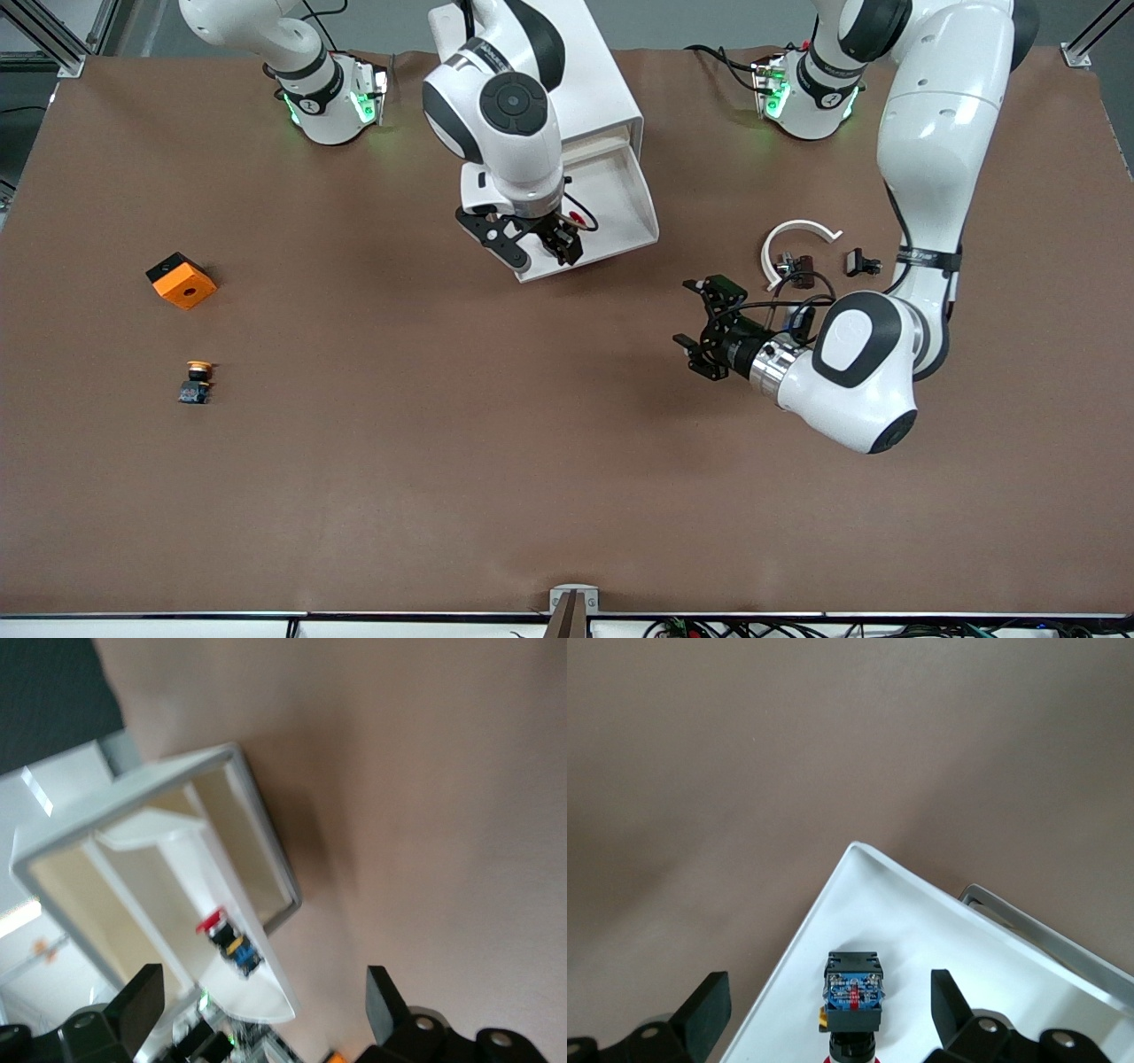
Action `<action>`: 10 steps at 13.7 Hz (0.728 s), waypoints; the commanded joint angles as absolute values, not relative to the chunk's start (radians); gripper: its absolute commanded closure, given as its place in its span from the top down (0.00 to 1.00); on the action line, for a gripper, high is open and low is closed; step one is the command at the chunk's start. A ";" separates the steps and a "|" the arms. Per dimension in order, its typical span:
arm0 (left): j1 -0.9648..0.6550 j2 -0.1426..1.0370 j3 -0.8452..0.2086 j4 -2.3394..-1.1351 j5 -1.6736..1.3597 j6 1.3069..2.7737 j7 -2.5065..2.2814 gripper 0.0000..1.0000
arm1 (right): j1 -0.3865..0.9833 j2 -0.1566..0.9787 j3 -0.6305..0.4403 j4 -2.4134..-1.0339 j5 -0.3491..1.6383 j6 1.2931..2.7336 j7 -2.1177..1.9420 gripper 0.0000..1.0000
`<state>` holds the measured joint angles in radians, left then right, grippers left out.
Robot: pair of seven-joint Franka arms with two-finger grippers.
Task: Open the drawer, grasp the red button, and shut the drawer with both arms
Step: 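Grasp the red button with the right gripper while the left gripper withdraws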
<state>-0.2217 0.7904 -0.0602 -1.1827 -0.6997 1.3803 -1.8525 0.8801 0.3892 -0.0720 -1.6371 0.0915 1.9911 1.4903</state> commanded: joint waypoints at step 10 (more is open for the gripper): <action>-0.183 0.540 0.031 -1.198 -0.381 1.439 -1.455 1.00 | 0.931 0.460 -0.084 -1.631 0.063 2.008 1.513 1.00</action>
<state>-0.1844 0.5775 0.0116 -1.1747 -0.4109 1.4287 -1.5231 0.9113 0.4417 -0.0732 -1.6367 0.0772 1.9957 1.4909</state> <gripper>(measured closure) 0.000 0.000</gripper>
